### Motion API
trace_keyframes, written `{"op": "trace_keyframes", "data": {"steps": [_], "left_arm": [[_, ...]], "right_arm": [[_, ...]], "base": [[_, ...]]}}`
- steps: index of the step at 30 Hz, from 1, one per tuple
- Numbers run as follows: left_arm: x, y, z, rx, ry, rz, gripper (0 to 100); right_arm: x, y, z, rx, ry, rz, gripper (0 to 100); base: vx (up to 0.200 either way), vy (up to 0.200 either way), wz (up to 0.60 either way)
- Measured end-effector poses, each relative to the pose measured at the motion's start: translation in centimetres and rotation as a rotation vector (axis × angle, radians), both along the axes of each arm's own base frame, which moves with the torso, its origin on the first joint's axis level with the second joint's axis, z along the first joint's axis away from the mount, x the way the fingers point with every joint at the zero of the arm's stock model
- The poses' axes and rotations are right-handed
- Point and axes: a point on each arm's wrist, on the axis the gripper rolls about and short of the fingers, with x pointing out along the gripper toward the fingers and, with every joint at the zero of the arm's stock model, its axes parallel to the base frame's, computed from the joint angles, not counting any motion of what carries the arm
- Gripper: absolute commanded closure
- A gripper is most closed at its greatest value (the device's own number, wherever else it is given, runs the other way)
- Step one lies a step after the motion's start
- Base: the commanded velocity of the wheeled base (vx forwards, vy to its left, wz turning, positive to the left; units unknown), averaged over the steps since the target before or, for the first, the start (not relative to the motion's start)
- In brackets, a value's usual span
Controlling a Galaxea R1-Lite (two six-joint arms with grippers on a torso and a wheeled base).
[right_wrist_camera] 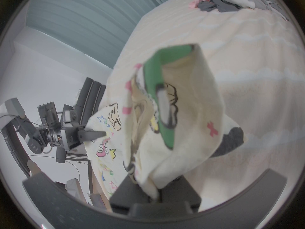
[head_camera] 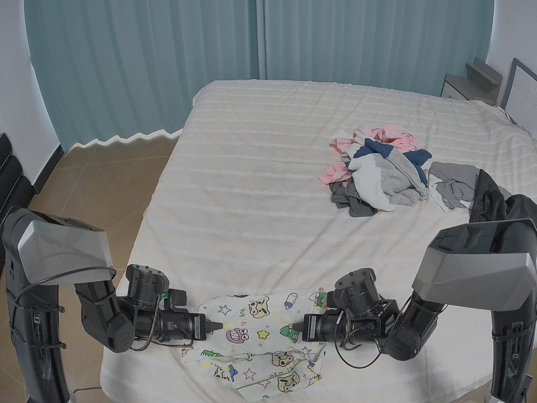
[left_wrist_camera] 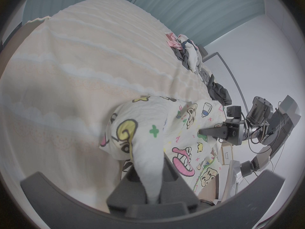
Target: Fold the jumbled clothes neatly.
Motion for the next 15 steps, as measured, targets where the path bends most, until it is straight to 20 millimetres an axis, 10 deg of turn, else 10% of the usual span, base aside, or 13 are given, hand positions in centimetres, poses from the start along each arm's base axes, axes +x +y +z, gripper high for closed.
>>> {"op": "trace_keyframes", "data": {"steps": [15], "left_arm": [[-1.6, -2.0, 5.2, 0.023, 0.011, 0.105, 100]], "right_arm": [[-1.9, -1.2, 4.8, 0.059, -0.061, 0.005, 100]], "base": [[0.0, 0.0, 0.0]]}}
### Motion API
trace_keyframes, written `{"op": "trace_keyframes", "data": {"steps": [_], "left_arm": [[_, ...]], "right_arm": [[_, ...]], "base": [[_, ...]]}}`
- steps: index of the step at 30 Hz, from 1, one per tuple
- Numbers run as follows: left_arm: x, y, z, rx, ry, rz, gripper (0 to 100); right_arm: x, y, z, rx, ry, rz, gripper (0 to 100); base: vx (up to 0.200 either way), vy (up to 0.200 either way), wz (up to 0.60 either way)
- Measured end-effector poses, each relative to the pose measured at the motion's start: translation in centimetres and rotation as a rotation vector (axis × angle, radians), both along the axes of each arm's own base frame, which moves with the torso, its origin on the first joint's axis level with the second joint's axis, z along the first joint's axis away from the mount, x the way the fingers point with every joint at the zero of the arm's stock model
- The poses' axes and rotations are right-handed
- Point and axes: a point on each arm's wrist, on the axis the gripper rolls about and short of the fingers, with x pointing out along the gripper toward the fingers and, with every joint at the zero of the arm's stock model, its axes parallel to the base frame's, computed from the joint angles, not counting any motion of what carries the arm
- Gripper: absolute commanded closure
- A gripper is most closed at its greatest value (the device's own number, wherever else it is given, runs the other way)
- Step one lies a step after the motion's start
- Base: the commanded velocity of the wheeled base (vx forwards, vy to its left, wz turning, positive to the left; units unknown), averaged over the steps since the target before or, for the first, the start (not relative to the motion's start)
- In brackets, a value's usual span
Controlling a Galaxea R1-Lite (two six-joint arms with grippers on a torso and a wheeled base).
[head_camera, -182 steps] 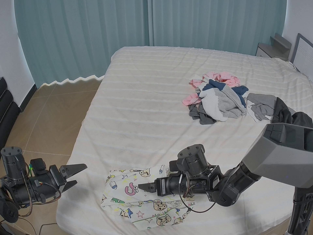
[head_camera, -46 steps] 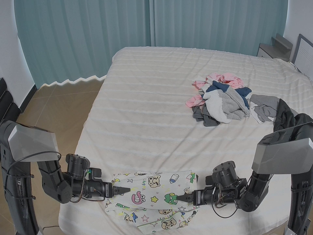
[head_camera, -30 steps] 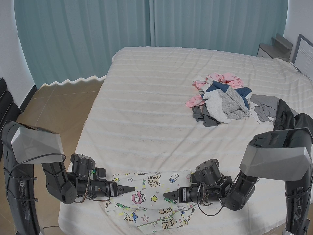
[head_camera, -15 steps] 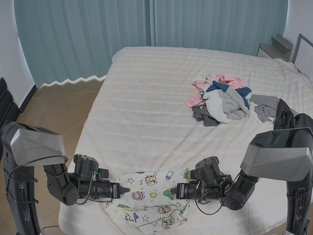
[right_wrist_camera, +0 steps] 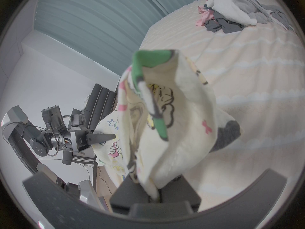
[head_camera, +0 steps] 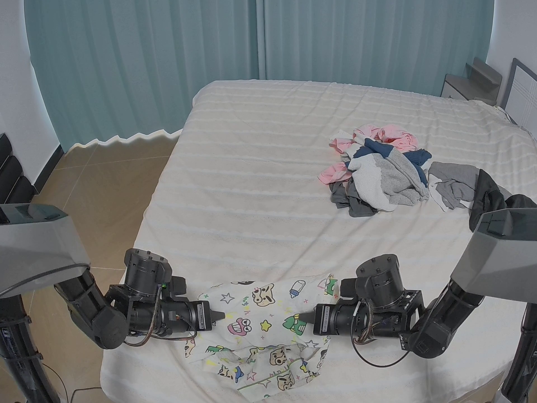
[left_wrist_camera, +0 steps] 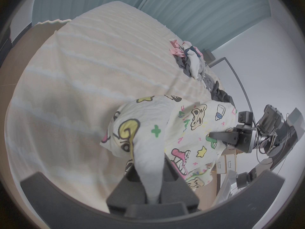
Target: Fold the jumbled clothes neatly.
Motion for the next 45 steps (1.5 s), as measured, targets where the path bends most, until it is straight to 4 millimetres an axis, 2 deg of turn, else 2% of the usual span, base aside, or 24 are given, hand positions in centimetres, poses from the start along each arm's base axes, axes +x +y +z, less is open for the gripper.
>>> {"op": "trace_keyframes", "data": {"steps": [7, 14, 26, 45], "left_arm": [[-0.1, -1.4, 2.2, -0.058, 0.019, 0.05, 100], [0.1, -2.1, 3.3, -0.057, 0.004, 0.041, 100], [-0.6, -3.0, 3.6, -0.059, -0.005, 0.011, 100], [-2.0, -6.4, 4.0, -0.105, 0.024, -0.051, 100]], "right_arm": [[-0.9, -0.7, 1.4, 0.017, -0.017, 0.001, 100], [-1.3, -1.1, 2.2, 0.028, -0.028, 0.001, 100], [-1.8, -1.9, 2.8, 0.033, -0.033, -0.01, 100], [-3.2, -4.6, 2.8, 0.004, 0.0, -0.055, 100]], "base": [[0.0, -0.143, 0.0], [0.0, -0.2, 0.0], [0.0, -0.2, 0.0], [0.0, -0.2, 0.0]]}}
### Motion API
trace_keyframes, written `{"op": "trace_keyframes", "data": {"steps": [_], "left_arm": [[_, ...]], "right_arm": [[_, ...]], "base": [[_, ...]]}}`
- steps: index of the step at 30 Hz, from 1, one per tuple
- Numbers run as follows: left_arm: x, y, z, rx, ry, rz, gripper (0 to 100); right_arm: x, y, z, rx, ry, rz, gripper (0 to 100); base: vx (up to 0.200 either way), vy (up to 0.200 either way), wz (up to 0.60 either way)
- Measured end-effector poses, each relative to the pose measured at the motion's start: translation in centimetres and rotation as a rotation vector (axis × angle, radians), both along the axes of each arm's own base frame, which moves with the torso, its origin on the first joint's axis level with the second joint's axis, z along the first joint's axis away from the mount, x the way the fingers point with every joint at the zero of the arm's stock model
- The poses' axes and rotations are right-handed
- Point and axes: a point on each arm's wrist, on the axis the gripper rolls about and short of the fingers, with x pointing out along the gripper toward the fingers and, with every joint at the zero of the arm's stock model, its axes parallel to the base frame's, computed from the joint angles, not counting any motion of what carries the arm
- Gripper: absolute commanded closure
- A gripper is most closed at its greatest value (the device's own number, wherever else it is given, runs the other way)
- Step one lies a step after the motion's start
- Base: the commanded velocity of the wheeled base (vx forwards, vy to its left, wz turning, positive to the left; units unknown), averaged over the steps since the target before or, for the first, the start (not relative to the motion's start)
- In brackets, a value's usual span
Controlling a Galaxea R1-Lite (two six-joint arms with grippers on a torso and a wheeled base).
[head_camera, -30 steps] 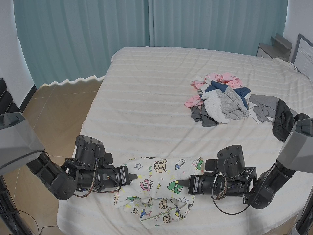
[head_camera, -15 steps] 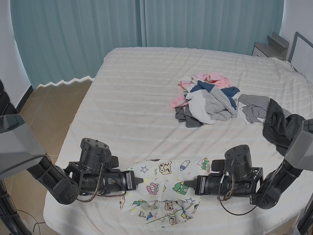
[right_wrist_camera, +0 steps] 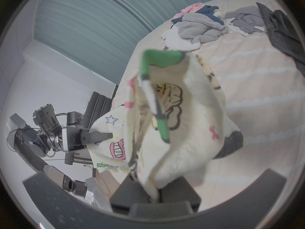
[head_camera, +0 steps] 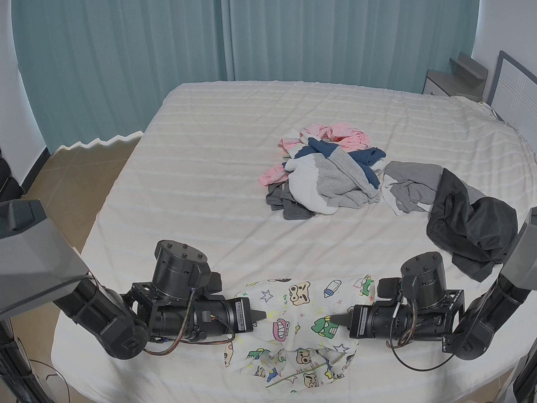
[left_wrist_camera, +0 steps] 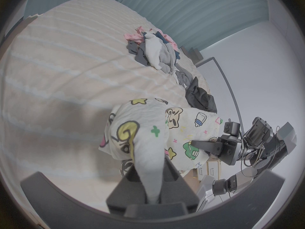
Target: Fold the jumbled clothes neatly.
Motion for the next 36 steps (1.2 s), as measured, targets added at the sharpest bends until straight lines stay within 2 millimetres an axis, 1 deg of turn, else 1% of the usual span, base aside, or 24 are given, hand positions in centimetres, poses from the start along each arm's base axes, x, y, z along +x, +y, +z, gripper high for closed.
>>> {"op": "trace_keyframes", "data": {"steps": [8, 13, 17, 29, 36], "left_arm": [[-0.3, -0.6, -0.3, 0.003, 0.008, -0.02, 100], [-0.2, -0.7, -1.0, 0.017, 0.026, -0.023, 100], [-0.3, -0.6, -2.1, 0.04, 0.054, -0.025, 100], [-0.7, -0.3, -4.5, 0.097, 0.123, -0.027, 100], [-0.6, -0.3, -5.3, 0.128, 0.126, -0.002, 100]], "right_arm": [[-0.1, -0.9, -0.3, -0.013, 0.017, -0.026, 100], [0.0, -1.3, -0.5, -0.019, 0.026, -0.038, 100], [-0.1, -1.5, -0.9, -0.03, 0.041, -0.043, 100], [-0.2, -1.9, -3.3, -0.081, 0.122, -0.054, 100], [-0.2, -1.7, -4.0, -0.076, 0.161, -0.071, 100]], "base": [[0.0, -0.2, 0.0], [0.0, -0.2, 0.0], [0.0, -0.2, 0.0], [0.0, 0.0, 0.0], [0.0, 0.0, 0.0]]}}
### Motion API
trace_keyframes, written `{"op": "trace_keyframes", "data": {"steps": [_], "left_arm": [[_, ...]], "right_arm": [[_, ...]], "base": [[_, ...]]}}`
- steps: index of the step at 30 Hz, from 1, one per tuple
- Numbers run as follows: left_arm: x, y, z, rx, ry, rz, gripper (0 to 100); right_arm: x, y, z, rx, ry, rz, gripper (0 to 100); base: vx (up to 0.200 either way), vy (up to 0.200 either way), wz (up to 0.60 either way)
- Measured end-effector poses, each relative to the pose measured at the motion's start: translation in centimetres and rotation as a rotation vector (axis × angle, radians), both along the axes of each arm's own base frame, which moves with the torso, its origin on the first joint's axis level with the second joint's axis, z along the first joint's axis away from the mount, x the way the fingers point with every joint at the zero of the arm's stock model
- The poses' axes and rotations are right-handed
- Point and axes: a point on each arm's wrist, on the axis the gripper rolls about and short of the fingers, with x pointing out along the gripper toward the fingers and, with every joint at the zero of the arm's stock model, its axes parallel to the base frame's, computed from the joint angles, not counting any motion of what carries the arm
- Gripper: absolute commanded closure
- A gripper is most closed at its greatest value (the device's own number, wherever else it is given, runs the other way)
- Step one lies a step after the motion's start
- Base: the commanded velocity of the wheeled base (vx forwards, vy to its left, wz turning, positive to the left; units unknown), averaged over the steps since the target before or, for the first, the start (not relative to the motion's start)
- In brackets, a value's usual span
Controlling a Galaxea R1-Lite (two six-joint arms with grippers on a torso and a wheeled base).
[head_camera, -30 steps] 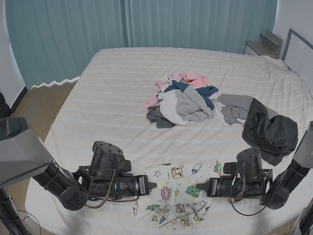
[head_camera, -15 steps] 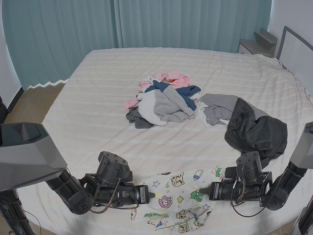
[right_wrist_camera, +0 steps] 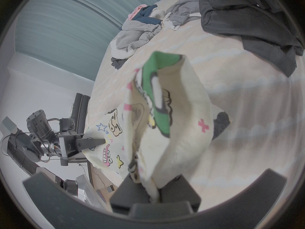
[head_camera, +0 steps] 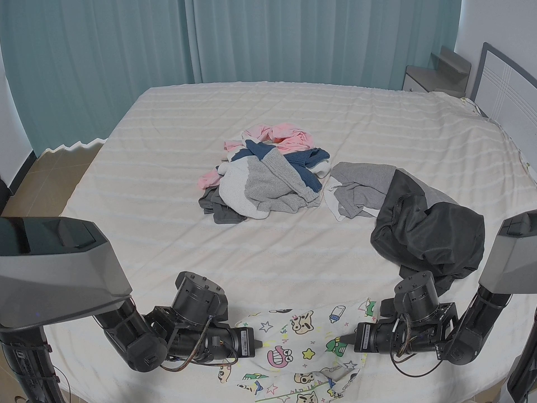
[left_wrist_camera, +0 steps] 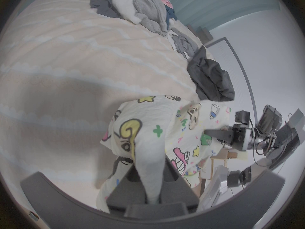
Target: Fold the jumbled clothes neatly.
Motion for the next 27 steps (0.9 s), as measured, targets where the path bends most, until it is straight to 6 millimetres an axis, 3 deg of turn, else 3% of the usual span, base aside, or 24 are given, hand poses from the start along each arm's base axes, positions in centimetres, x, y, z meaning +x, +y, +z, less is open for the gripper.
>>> {"op": "trace_keyframes", "data": {"steps": [3, 4, 18, 27], "left_arm": [[0.0, -0.1, -0.3, 0.005, -0.002, 0.003, 100], [0.0, 0.0, -0.4, 0.005, -0.001, 0.004, 0], [-1.1, 1.9, -1.2, 0.021, -0.054, 0.061, 0], [-1.0, 5.3, -0.5, -0.005, -0.143, 0.154, 0]], "right_arm": [[0.0, 0.0, -0.3, -0.004, 0.011, -0.001, 100], [-0.1, 0.0, -0.3, -0.006, 0.013, -0.002, 0], [-1.3, -0.9, -0.8, -0.052, 0.03, -0.021, 0], [-2.6, -2.5, 0.5, -0.066, -0.082, -0.115, 0]], "base": [[0.0, 0.0, 0.0], [0.0, 0.0, 0.0], [0.0, 0.0, 0.0], [0.0, 0.0, 0.0]]}}
